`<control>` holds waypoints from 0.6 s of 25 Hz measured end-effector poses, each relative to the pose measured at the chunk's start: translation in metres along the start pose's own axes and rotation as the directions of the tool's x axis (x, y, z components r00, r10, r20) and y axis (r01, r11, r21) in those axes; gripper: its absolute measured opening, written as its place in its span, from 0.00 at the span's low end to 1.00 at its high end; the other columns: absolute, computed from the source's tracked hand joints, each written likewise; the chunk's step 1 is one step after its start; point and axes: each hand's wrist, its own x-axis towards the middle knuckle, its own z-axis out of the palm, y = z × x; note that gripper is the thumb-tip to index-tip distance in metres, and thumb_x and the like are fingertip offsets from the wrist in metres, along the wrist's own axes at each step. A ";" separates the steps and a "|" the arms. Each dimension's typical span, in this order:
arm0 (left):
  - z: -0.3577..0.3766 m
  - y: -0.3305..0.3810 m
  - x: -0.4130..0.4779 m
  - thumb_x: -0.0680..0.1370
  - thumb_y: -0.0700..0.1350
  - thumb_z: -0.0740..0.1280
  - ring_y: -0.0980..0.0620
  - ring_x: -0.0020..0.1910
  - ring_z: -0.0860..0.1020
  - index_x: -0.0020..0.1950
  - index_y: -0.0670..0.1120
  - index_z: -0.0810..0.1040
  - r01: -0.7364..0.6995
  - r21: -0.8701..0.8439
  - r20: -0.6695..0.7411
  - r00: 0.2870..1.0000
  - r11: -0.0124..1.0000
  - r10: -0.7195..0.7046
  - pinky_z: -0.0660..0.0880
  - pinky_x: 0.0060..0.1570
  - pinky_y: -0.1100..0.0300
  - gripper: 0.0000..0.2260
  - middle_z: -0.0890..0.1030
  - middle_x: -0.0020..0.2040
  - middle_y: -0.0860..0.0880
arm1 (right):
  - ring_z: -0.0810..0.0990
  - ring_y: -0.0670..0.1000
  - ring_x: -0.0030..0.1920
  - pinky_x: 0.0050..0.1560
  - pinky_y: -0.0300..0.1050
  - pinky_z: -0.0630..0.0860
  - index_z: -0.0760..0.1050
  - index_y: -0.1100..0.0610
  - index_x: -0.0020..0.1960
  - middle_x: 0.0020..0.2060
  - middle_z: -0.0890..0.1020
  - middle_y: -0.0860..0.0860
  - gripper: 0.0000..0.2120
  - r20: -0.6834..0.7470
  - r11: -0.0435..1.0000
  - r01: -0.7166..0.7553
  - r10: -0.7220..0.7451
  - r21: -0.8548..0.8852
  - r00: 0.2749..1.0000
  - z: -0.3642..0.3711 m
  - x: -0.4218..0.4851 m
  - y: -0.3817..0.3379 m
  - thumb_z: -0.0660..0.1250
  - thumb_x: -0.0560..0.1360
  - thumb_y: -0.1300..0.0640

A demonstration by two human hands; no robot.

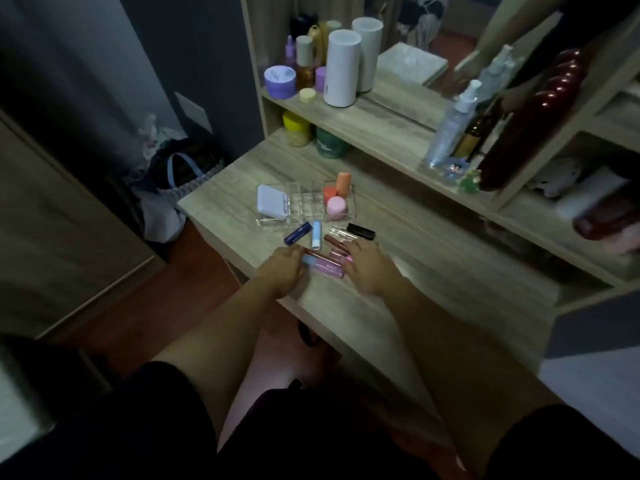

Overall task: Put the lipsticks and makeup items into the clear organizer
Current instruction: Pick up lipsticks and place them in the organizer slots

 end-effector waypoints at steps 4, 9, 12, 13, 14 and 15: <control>-0.005 -0.010 0.020 0.78 0.37 0.59 0.38 0.58 0.74 0.61 0.39 0.73 -0.032 0.095 -0.036 0.999 0.995 0.036 0.71 0.59 0.49 0.13 0.76 0.61 0.37 | 0.74 0.59 0.60 0.60 0.51 0.72 0.73 0.61 0.63 0.59 0.74 0.60 0.15 0.028 0.997 -0.076 0.075 0.017 0.997 -0.001 0.040 0.000 0.58 0.79 0.57; -0.013 -0.015 0.036 0.77 0.39 0.61 0.36 0.56 0.76 0.65 0.43 0.72 -0.002 0.124 0.010 1.000 0.992 0.001 0.74 0.56 0.46 0.16 0.73 0.63 0.38 | 0.76 0.56 0.56 0.57 0.49 0.75 0.78 0.61 0.56 0.56 0.78 0.58 0.12 0.002 0.995 -0.067 0.067 -0.075 0.998 -0.001 0.069 -0.001 0.62 0.78 0.56; -0.012 -0.016 0.038 0.79 0.42 0.60 0.36 0.58 0.75 0.65 0.43 0.72 0.008 0.145 0.056 0.998 0.989 -0.016 0.74 0.58 0.46 0.15 0.72 0.64 0.38 | 0.78 0.55 0.54 0.57 0.49 0.76 0.78 0.60 0.55 0.54 0.79 0.57 0.12 0.042 0.980 -0.040 0.048 -0.193 0.998 0.003 0.076 -0.004 0.63 0.78 0.54; -0.011 -0.017 0.040 0.79 0.43 0.60 0.36 0.58 0.75 0.65 0.43 0.72 0.002 0.167 0.060 0.998 0.986 -0.013 0.74 0.58 0.46 0.15 0.71 0.64 0.39 | 0.78 0.55 0.54 0.57 0.48 0.76 0.78 0.60 0.55 0.54 0.79 0.57 0.12 0.046 0.973 -0.032 0.044 -0.230 0.998 0.004 0.080 -0.004 0.63 0.78 0.54; -0.010 -0.018 0.041 0.79 0.43 0.60 0.36 0.58 0.75 0.65 0.43 0.72 -0.003 0.191 0.063 0.998 0.982 -0.009 0.74 0.58 0.46 0.15 0.71 0.64 0.39 | 0.78 0.55 0.54 0.56 0.48 0.76 0.78 0.60 0.55 0.53 0.80 0.57 0.12 0.051 0.965 -0.023 0.037 -0.262 0.998 0.005 0.084 -0.005 0.62 0.78 0.54; -0.009 -0.019 0.041 0.79 0.43 0.59 0.36 0.57 0.75 0.64 0.42 0.73 -0.012 0.215 0.064 0.998 0.976 -0.002 0.74 0.58 0.46 0.14 0.72 0.64 0.39 | 0.78 0.55 0.54 0.56 0.48 0.76 0.78 0.60 0.55 0.53 0.80 0.57 0.12 0.056 0.958 -0.016 0.033 -0.285 0.998 0.006 0.085 -0.007 0.62 0.78 0.54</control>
